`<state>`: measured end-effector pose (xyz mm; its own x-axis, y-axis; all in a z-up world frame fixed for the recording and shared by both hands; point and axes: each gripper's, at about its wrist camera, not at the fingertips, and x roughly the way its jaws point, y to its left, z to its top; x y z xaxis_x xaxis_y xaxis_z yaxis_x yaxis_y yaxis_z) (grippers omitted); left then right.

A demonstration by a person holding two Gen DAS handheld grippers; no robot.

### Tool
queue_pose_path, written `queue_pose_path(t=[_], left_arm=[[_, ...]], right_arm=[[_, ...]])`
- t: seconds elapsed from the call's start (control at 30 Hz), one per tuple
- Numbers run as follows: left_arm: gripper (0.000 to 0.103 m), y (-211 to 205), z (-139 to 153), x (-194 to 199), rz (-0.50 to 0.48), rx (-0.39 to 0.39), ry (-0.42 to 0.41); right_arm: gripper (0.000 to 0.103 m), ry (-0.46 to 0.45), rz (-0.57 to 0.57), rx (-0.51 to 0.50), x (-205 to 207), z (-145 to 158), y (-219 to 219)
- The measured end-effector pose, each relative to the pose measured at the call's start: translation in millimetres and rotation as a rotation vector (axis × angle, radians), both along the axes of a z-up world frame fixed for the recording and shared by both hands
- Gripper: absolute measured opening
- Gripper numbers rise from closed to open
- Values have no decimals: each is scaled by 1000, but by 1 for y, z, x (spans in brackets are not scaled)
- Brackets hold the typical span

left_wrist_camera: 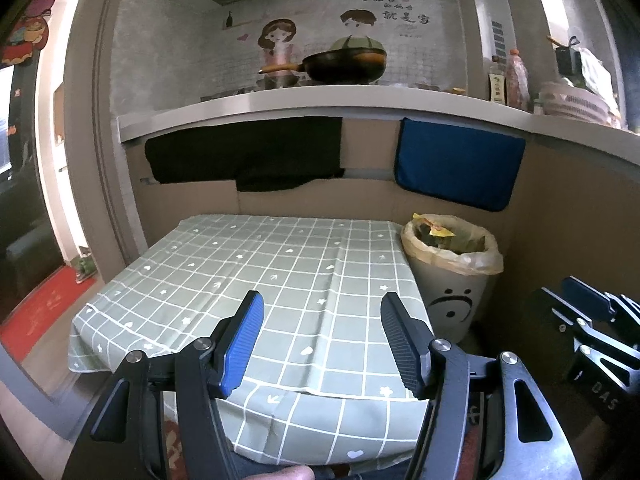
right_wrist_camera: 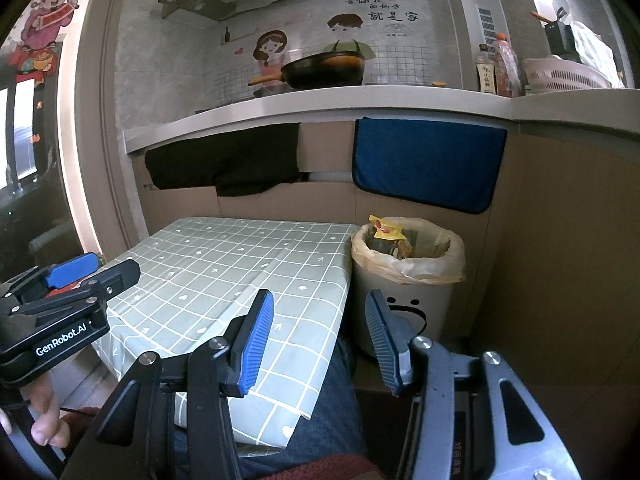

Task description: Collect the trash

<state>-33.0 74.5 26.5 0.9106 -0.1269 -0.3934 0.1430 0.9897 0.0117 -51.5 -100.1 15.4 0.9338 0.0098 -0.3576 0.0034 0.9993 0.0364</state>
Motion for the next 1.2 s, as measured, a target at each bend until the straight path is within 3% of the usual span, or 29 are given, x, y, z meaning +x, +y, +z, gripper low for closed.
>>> queue_pose_path(t=[1.2], left_arm=[[61, 4, -2, 1, -34, -6, 6]], right_arm=[[46, -1, 5, 0, 1, 0, -4]])
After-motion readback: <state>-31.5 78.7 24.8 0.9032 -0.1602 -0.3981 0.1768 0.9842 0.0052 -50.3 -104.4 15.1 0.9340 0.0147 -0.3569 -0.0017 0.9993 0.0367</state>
